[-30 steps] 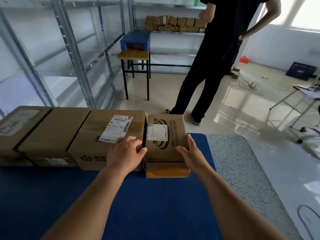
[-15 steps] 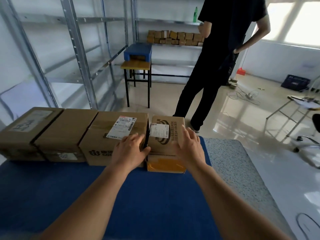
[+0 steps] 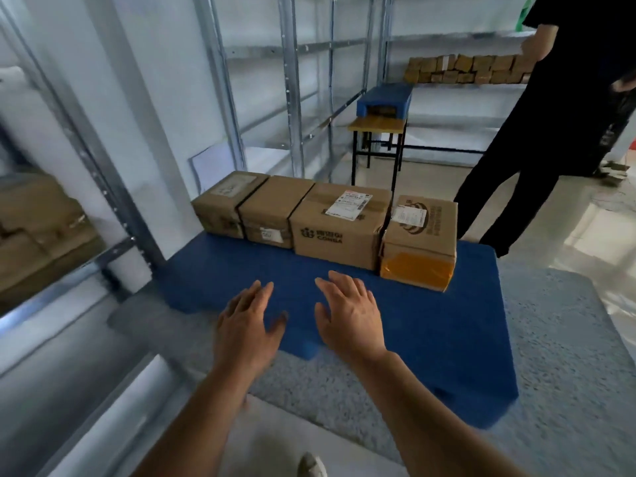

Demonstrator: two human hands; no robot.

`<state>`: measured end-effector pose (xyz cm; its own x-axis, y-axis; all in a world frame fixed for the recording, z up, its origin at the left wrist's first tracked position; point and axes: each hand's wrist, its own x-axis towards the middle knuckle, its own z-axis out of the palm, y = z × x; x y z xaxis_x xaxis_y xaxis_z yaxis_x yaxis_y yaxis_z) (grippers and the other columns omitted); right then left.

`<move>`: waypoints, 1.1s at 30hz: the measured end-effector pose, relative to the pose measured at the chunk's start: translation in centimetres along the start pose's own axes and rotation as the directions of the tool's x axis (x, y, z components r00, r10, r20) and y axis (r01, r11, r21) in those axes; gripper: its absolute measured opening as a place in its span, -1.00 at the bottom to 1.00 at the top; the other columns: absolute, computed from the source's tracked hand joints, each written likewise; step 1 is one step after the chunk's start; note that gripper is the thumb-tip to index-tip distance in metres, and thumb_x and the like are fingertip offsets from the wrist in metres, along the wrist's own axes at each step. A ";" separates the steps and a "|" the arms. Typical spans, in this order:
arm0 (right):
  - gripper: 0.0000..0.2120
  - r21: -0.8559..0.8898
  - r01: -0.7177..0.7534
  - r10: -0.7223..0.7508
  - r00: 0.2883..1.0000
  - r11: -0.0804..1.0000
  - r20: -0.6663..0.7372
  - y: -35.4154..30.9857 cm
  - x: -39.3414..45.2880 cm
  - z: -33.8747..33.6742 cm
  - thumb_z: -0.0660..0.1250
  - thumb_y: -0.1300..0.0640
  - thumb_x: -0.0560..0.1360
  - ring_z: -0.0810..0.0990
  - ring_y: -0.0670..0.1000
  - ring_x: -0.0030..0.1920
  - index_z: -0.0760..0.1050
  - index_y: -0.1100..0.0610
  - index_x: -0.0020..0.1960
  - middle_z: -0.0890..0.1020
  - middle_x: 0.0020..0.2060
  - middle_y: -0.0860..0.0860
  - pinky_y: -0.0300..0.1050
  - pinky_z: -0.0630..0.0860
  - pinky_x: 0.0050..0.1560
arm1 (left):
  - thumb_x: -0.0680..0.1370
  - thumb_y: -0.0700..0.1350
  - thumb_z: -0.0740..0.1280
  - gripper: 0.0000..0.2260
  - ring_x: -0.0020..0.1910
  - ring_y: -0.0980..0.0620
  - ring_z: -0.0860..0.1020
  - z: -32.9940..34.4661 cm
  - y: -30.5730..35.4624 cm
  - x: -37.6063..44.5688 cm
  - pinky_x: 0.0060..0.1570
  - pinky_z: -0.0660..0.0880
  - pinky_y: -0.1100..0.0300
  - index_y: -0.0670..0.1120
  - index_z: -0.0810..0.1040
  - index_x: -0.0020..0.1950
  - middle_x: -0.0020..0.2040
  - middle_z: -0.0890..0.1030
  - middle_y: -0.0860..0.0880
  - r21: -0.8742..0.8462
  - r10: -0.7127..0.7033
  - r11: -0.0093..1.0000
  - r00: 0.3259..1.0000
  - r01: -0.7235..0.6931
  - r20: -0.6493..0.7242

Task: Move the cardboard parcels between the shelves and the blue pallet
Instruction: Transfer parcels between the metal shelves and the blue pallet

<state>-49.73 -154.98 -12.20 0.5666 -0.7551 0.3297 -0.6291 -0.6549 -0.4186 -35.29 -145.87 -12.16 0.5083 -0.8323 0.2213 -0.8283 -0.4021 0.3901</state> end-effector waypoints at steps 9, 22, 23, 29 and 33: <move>-0.58 0.070 0.274 -0.278 0.959 0.959 0.050 -11.8 -1.8 3.4 0.26 0.07 0.52 0.36 0.13 0.36 0.43 0.07 0.37 0.41 0.38 0.09 0.04 0.28 0.32 | 0.55 0.20 0.17 -0.42 0.50 -0.02 0.10 -6.9 -7.9 -7.5 0.42 0.11 0.00 0.06 0.12 0.52 0.53 0.15 0.00 0.020 -0.294 0.953 0.941 0.301 -0.167; -0.60 0.236 0.622 -0.646 0.762 0.746 0.033 -38.9 -10.0 10.2 0.31 -0.03 0.52 0.43 0.19 0.32 0.49 0.09 0.31 0.48 0.32 0.15 0.10 0.30 0.32 | 0.52 0.23 0.18 -0.39 0.50 -0.06 0.11 -21.1 -26.7 -25.1 0.46 0.04 -0.08 0.01 0.17 0.50 0.52 0.19 -0.05 0.023 -0.529 0.799 0.721 0.601 -0.447; -0.59 0.256 0.634 -0.663 0.748 0.730 0.038 -41.5 -11.2 10.8 0.31 -0.04 0.52 0.43 0.18 0.33 0.49 0.09 0.31 0.48 0.33 0.14 0.09 0.30 0.33 | 0.52 0.25 0.17 -0.38 0.50 -0.05 0.11 -22.3 -28.3 -26.8 0.46 0.04 -0.08 0.01 0.17 0.50 0.52 0.19 -0.04 0.026 -0.543 0.782 0.702 0.622 -0.461; -0.58 0.307 0.730 -0.772 0.636 0.611 0.025 -54.6 -18.2 13.8 0.36 -0.04 0.49 0.48 0.17 0.28 0.51 0.12 0.28 0.54 0.26 0.15 0.08 0.37 0.27 | 0.52 0.25 0.17 -0.39 0.50 -0.04 0.10 -28.4 -36.5 -36.3 0.45 0.07 -0.10 0.02 0.18 0.49 0.52 0.18 -0.04 -0.010 -0.601 0.703 0.587 0.711 -0.542; -0.54 0.343 0.766 -0.822 0.568 0.544 0.038 -61.6 -22.4 16.1 0.30 -0.07 0.52 0.40 0.13 0.35 0.43 0.09 0.36 0.47 0.33 0.10 0.04 0.30 0.32 | 0.52 0.24 0.17 -0.39 0.51 -0.03 0.08 -31.5 -41.1 -42.4 0.45 0.05 -0.08 0.02 0.16 0.50 0.52 0.17 -0.04 -0.032 -0.633 0.644 0.510 0.764 -0.583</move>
<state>-15.14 -97.28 -7.39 0.8594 0.1110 0.4992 0.2736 -0.9245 -0.2655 -15.39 -82.09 -9.39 0.9207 0.0526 0.3868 -0.1381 -0.8829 0.4487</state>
